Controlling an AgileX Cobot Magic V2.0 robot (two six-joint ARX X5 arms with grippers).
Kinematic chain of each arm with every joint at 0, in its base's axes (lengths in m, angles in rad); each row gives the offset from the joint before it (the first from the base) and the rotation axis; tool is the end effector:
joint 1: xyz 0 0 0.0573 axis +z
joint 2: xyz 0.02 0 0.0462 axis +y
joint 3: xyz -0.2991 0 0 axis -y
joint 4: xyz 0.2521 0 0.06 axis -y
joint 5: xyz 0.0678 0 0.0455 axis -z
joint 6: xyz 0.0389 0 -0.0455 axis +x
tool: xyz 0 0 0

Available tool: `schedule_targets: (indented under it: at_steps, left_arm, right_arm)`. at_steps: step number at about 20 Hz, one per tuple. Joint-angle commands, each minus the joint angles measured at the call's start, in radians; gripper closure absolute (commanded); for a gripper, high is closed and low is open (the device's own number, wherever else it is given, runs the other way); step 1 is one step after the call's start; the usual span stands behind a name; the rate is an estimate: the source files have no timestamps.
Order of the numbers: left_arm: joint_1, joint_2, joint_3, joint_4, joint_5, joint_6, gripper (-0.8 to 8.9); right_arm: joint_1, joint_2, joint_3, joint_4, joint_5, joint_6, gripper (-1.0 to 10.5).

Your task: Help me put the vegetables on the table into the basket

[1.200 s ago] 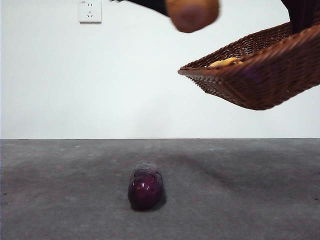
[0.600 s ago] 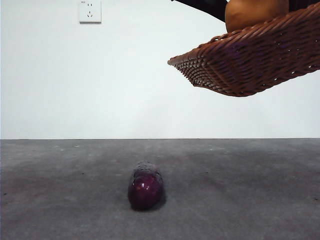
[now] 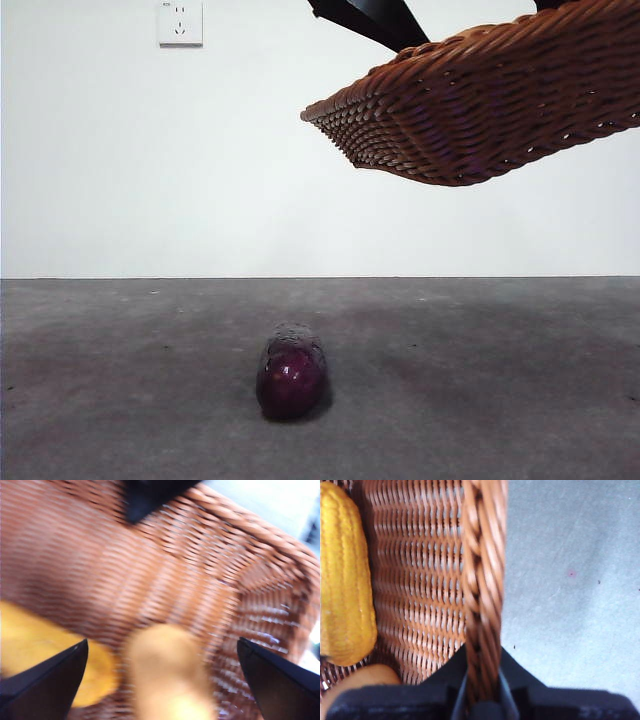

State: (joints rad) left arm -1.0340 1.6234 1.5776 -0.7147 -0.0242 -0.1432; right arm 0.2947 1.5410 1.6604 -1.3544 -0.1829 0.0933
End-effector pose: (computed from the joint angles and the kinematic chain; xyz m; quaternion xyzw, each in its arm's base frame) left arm 0.1888 -0.3154 0.3770 0.1287 0.3517 -0.4251 0.8240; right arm 0.2747 0.0908 0.3919 0.0046 0.5865 0.1657 0.7928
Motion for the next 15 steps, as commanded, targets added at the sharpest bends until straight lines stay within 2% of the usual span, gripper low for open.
schedule_targets:
  at_steps: [1, 3, 5, 7, 8, 10, 15]
  left_arm:
    - [0.003, -0.075, -0.005, 0.028, -0.052, -0.013, 3.11]
    - [0.004, -0.132, -0.005, -0.002, -0.072, -0.02, 3.11]
    - [0.016, -0.167, -0.005, -0.089, -0.186, -0.027, 3.11]
    - [0.059, -0.168, -0.005, -0.213, -0.316, -0.082, 3.11]
    - [0.101, -0.161, -0.009, -0.254, -0.322, -0.114, 3.12]
    - [0.172, -0.145, -0.034, -0.272, -0.261, -0.171, 3.12]
    - [0.259, -0.098, -0.179, -0.2, -0.123, -0.2, 3.12]
  right_arm:
    - [-0.003, -0.005, 0.003, -0.022, 0.012, -0.005, 9.5]
    - [-0.024, -0.005, 0.003, -0.023, 0.026, -0.02, 9.5]
    - [-0.028, -0.005, 0.003, -0.023, 0.027, -0.02, 9.5]
    - [-0.048, -0.005, 0.003, -0.023, 0.027, -0.044, 9.5]
    - [-0.055, -0.005, 0.003, -0.023, 0.026, -0.045, 9.5]
    - [-0.08, -0.005, 0.003, -0.023, 0.035, -0.051, 9.5]
    - [-0.182, -0.005, 0.003, -0.022, 0.038, -0.081, 9.5]
